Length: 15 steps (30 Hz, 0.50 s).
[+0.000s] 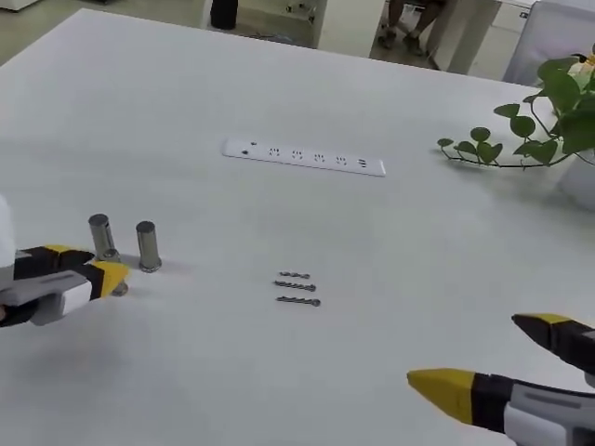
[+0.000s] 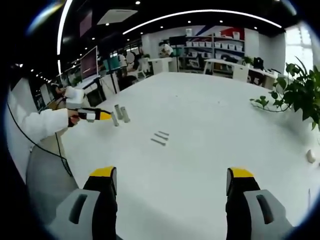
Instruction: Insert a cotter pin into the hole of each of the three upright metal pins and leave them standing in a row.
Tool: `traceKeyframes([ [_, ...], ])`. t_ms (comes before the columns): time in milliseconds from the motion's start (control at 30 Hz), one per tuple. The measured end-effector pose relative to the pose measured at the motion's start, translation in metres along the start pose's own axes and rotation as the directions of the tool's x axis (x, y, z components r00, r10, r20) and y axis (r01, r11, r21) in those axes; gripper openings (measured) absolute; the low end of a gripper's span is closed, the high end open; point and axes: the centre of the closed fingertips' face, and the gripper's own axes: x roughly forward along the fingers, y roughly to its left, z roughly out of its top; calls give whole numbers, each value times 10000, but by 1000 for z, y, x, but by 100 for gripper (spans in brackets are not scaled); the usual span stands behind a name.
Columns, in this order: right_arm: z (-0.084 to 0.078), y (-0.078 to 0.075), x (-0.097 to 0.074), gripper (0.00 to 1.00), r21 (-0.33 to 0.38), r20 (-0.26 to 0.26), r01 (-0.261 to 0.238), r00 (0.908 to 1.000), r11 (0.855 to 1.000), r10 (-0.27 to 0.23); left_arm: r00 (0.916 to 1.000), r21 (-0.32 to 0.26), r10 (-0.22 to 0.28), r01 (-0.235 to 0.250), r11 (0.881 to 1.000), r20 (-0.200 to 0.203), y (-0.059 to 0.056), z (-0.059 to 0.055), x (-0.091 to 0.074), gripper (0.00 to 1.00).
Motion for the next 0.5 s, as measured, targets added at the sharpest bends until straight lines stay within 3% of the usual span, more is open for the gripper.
traceKeyframes([
  [167,1,-3,-1,89,-41,-8,132,9999,9999,-132,9993,307,168,-158,9994,-337,5,-6,9,20],
  [267,2,-6,-1,89,-22,-11,206,9998,9998,-206,9980,998,403,-353,9944,-483,9,-8,13,17],
  [500,1,-8,-4,89,9,-47,298,9995,9996,-298,9975,1220,375,-299,9921,-602,8,-12,18,11],
])
